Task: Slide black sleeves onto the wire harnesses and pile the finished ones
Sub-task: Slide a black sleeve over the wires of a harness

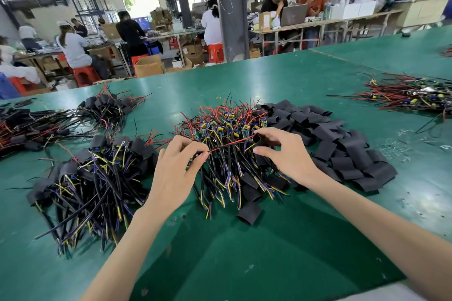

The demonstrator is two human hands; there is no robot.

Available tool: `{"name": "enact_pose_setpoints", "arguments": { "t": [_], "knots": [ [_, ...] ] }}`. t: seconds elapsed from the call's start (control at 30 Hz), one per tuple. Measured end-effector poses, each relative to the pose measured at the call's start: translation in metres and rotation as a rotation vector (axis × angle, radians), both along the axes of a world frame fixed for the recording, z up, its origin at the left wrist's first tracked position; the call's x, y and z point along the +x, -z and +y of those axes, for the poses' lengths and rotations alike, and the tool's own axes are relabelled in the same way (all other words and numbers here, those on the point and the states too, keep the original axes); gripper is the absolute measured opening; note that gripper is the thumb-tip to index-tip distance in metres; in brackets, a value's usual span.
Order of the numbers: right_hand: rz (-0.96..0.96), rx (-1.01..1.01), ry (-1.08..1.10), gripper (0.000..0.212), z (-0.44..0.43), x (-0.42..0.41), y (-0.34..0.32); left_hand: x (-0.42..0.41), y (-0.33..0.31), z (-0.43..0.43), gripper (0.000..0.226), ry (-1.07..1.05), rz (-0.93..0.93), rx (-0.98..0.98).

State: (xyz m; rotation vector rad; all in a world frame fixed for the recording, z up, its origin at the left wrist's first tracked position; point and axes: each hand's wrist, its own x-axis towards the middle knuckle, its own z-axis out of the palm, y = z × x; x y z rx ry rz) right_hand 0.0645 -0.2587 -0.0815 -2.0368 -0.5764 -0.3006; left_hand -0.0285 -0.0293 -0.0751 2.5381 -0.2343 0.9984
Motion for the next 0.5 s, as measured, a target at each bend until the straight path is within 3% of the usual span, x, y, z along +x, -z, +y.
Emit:
{"name": "enact_pose_setpoints", "arguments": {
  "t": [0.5],
  "knots": [
    [0.022,0.072,0.002,0.038,0.0001,0.0016,0.0005,-0.0016,-0.0015,-0.0044,0.015,0.019,0.001,0.032]
  ]
}}
